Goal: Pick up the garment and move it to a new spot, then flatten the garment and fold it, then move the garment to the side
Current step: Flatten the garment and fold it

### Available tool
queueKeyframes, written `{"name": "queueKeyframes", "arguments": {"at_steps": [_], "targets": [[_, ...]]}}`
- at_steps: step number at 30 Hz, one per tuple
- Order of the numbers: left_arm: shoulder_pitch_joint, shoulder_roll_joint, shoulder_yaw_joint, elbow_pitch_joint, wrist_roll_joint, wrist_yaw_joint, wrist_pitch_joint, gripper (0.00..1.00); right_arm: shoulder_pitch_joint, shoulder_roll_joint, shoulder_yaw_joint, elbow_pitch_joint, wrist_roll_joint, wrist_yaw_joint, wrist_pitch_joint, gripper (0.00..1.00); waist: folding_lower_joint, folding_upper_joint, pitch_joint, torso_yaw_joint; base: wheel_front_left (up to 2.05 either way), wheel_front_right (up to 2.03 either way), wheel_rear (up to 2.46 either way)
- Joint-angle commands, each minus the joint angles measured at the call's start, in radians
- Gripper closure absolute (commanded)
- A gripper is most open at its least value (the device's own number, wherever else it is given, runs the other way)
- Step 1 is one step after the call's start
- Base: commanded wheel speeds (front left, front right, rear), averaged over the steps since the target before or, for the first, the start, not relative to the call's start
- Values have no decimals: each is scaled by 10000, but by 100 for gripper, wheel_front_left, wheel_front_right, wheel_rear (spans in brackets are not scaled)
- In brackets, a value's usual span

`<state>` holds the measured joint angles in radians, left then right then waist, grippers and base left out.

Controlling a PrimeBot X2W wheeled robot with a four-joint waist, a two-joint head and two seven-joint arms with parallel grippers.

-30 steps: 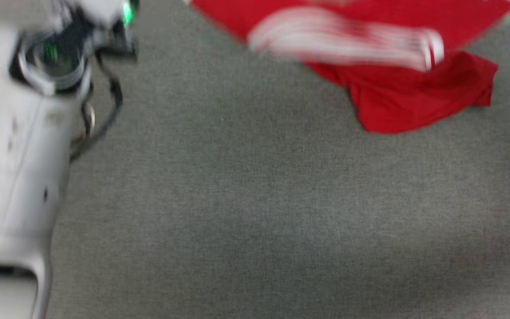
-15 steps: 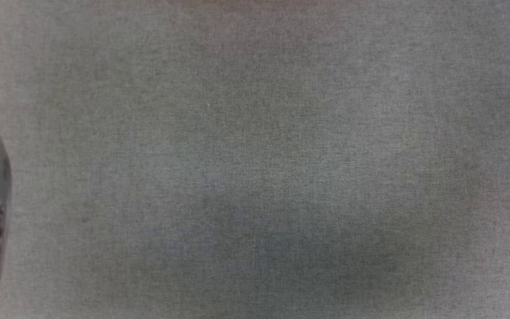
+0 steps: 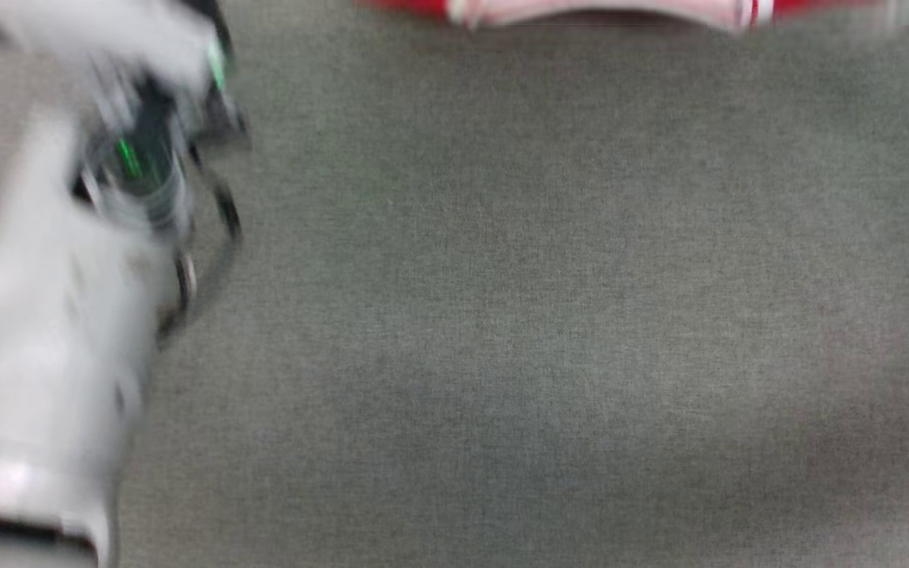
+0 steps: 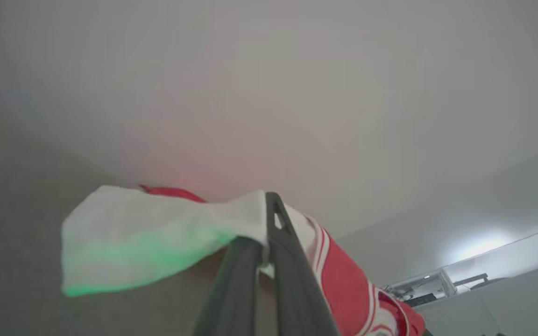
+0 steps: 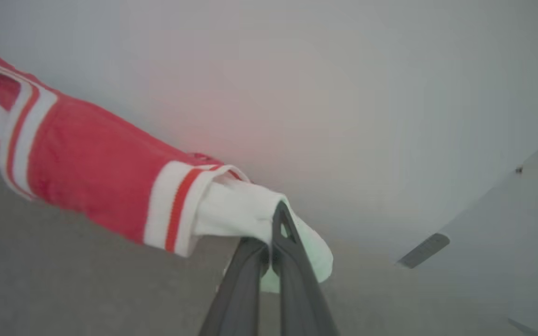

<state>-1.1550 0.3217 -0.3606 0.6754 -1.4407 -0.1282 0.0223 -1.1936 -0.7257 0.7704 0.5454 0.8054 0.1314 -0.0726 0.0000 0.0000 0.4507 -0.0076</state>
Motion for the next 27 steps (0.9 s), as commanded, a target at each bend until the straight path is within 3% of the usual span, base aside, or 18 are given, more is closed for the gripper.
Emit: {"name": "queueKeyframes", "arguments": {"at_steps": [1, 5, 9, 14, 27], "targets": [[1340, 308, -297, -527, 88, -35, 36, 100, 1063, -536, 193, -681, 359, -12, 347, 100, 0, 0, -368, 180, 0, 0, 0], [3727, 761, -664, -1374, 30, -31, 26, 100, 3046, -1521, 81, -2232, 1055, -14, 978, 100, 0, 0, -691, 162, 0, 0, 0], [5570, 1177, -906, -2055, -79, -30, 78, 100, 4610, -2067, -381, -3419, 1374, -14, 1487, 100, 0, 0, -935, 85, 0, 0, 0], [7366, 1816, -1303, -3172, 97, 145, 291, 100, 6338, -2405, -1161, -4402, 1379, -14, 2026, 100, 0, 0, -1161, 84, 0, 0, 0], [10918, 4141, -1616, -7603, 275, 1278, 701, 100, 10505, -3154, -3364, -6974, 1257, -14, 4025, 100, 0, 0, -1375, 201, 0, 0, 0]]}}
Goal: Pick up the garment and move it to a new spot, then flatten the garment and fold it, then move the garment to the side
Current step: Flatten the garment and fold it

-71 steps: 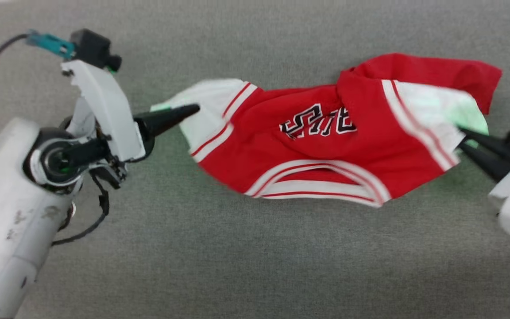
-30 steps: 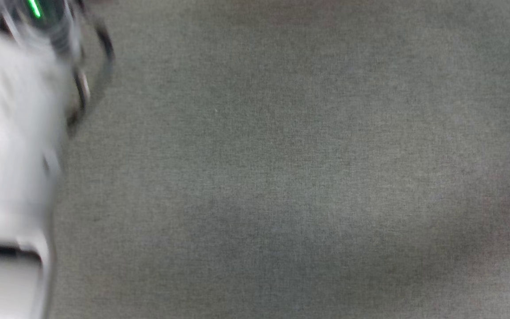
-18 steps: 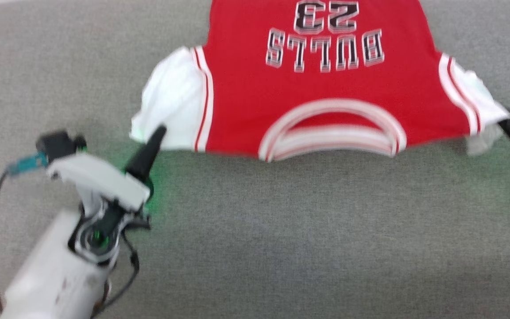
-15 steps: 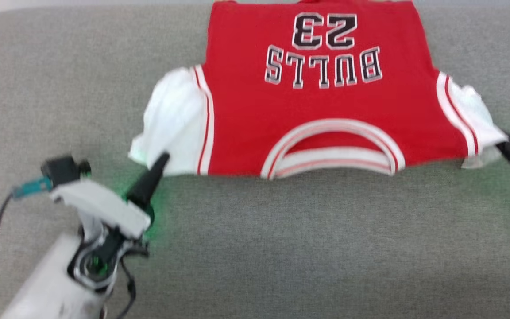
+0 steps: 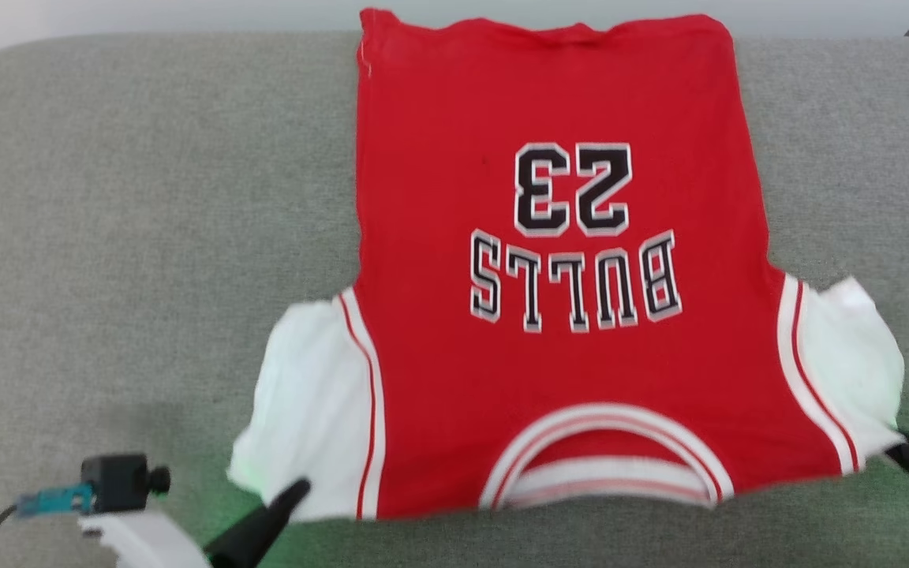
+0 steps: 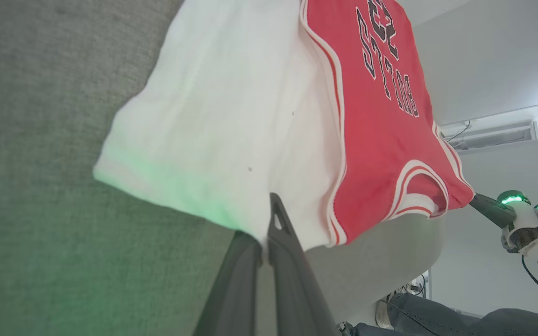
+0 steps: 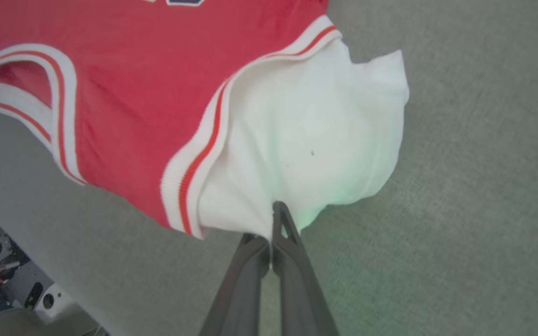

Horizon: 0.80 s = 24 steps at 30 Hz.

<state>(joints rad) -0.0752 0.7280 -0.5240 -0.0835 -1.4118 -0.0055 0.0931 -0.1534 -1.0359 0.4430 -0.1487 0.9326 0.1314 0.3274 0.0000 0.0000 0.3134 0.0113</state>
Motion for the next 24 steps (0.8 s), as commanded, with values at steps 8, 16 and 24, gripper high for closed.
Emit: {"name": "queueKeyframes", "arguments": {"at_steps": [8, 16, 24], "targets": [[1695, 1258, 374, -2305, -281, 720, -89, 100, 3266, 231, -2764, -1589, -383, -14, 1348, 100, 0, 0, 116, 203, 0, 0, 0], [1158, 965, 1, -2090, 129, 870, 183, 100, 4202, 1281, -3984, -3149, -1264, -12, 2557, 100, 0, 0, 207, 234, 0, 0, 0], [-267, -66, -960, -261, 824, 643, 873, 100, 2521, 1545, -1663, -2093, -1972, -12, 2680, 100, 0, 0, 230, 286, 0, 0, 0]]}}
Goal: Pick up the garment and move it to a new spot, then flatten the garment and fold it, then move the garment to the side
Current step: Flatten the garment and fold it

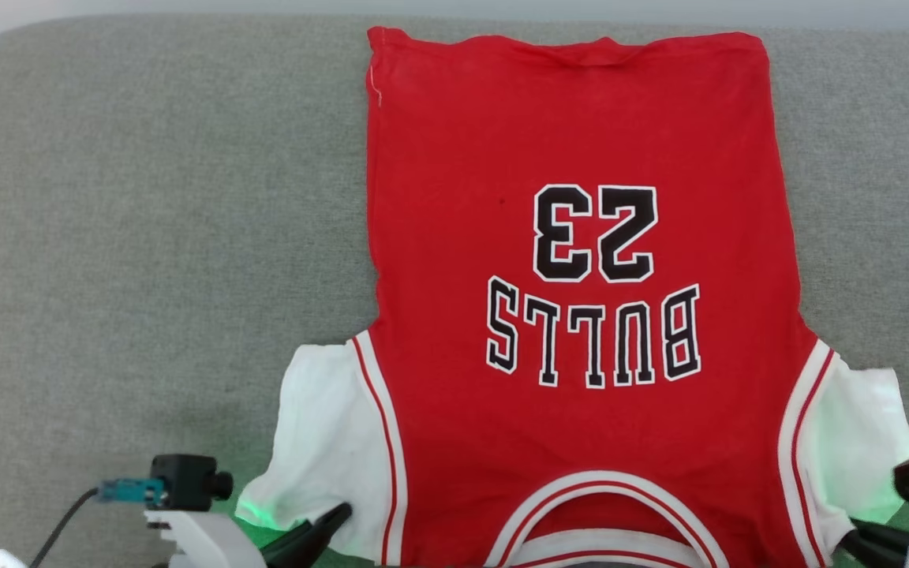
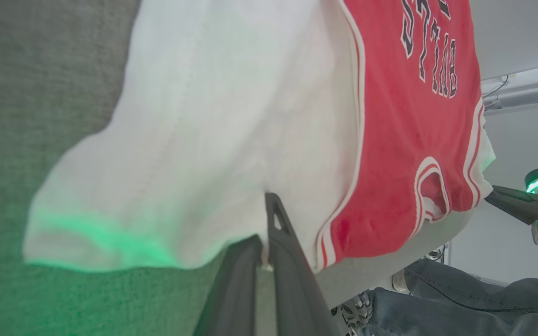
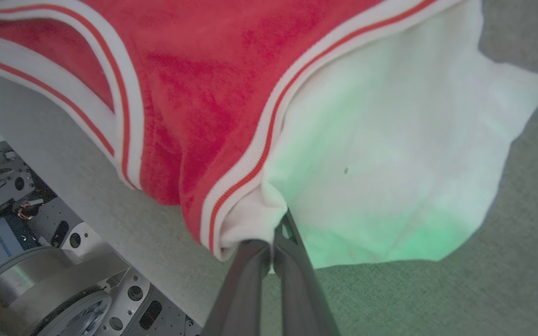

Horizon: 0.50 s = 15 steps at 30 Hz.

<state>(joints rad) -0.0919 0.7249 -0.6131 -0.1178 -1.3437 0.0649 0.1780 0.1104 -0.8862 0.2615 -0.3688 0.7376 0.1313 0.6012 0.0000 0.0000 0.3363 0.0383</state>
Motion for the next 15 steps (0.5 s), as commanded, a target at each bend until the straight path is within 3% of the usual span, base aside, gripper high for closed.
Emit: {"name": "queueKeyframes", "arguments": {"at_steps": [1, 8, 14, 15], "targets": [[-236, -167, -159, 334, 211, -74, 67, 100, -317, 99, 448, 369, -91, -10, -100, 100, 0, 0, 5, 35, 0, 0, 0], [-824, -896, -609, 1646, 529, -372, 159, 100, -1345, 214, 2226, 2246, -778, -13, -696, 100, 0, 0, 61, 142, 0, 0, 0], [-982, -1108, -707, 2251, 576, -524, 138, 100, -2175, 529, 3138, 3193, -881, -47, -1344, 99, 0, 0, 146, 24, 0, 0, 0], [-984, -1102, -704, 2303, 581, -545, 130, 100, -2337, 556, 3166, 3224, -873, -47, -1481, 71, 0, 0, 151, -9, 0, 0, 0]]}}
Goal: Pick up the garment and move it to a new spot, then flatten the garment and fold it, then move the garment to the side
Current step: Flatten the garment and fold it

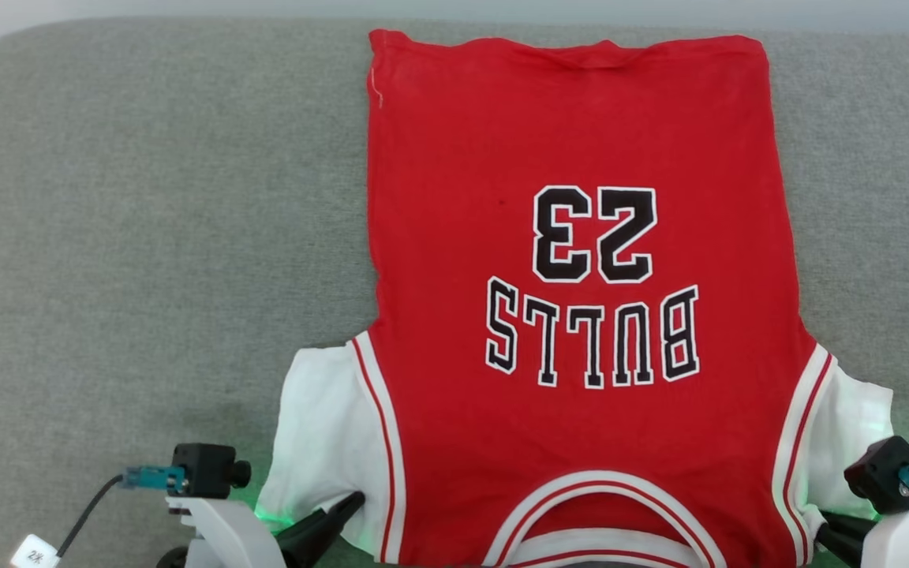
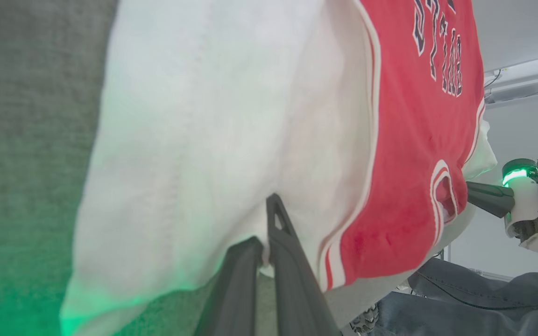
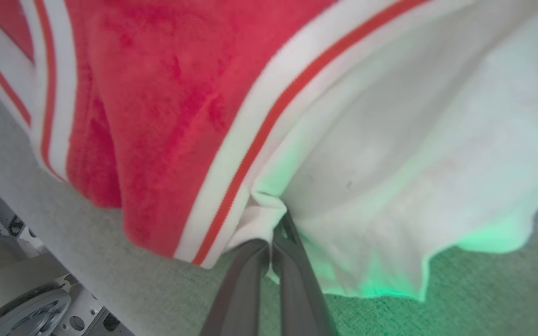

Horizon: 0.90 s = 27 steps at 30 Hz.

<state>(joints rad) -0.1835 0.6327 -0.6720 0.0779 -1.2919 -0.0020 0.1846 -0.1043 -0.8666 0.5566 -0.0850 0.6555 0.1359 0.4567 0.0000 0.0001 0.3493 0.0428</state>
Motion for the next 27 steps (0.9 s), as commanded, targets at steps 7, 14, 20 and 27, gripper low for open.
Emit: {"name": "queueKeyframes", "arguments": {"at_steps": [7, 14, 20, 27], "targets": [[171, -76, 102, 295, -81, 103, -188, 100, -544, -15, -516, -174, 167, -132, -62, 0, 0, -1, -14, -379, 0, 0, 0], [573, 24, 149, -126, -140, 206, -376, 100, -433, -1036, -2339, -2490, 1558, -57, 1304, 0, 0, -1, -155, -509, 0, 0, 0], [189, -54, 103, -647, 81, 227, -342, 100, -1748, -1001, -4291, -2302, 2062, -57, 2474, 0, 0, -1, 162, -96, 0, 0, 0], [-570, -299, -140, -830, 461, 114, -62, 100, -5014, -90, -4043, -172, 1499, -57, 3697, 0, 0, -1, 1023, 691, 0, 0, 0]]}}
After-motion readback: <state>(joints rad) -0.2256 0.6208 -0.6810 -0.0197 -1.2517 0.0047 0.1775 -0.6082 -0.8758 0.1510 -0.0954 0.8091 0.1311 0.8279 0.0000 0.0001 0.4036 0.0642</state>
